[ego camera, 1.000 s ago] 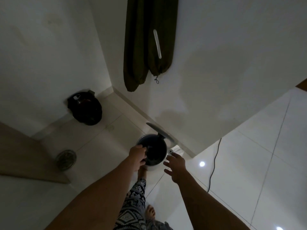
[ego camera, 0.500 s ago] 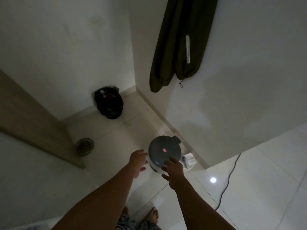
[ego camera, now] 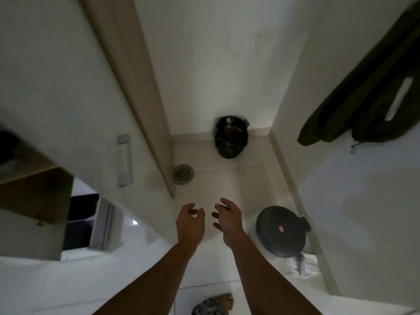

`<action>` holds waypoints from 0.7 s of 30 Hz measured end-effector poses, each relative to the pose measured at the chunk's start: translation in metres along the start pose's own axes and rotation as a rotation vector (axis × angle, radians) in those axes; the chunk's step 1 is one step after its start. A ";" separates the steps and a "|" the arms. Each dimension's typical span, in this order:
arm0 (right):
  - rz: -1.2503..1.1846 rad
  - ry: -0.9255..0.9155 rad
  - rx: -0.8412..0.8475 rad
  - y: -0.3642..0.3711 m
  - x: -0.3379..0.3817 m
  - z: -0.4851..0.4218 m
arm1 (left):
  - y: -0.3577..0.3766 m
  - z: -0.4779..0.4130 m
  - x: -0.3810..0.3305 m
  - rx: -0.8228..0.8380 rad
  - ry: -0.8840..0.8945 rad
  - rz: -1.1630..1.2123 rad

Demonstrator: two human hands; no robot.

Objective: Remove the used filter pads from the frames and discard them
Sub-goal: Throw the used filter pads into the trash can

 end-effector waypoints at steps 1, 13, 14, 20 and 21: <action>0.031 -0.024 0.034 0.012 0.002 0.006 | -0.012 0.002 0.006 -0.025 -0.013 0.032; 0.176 -0.416 0.374 0.115 0.084 0.099 | -0.152 0.072 -0.020 -0.347 0.129 0.418; 0.182 -0.451 0.396 0.121 0.093 0.103 | -0.159 0.075 -0.027 -0.379 0.154 0.441; 0.335 -0.710 0.546 0.155 0.150 0.112 | -0.191 0.087 -0.059 -0.481 0.279 0.358; 0.402 -0.761 0.567 0.159 0.154 0.110 | -0.191 0.087 -0.059 -0.482 0.274 0.356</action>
Point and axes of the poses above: each hand's wrist, its own z-axis away from the middle knuckle, its own y-axis out of the palm, x = y × z, the point moved 4 cm from there along -z, towards the middle knuckle, and after that the axes turned 15 degrees about -y, right-handed, at the moved point
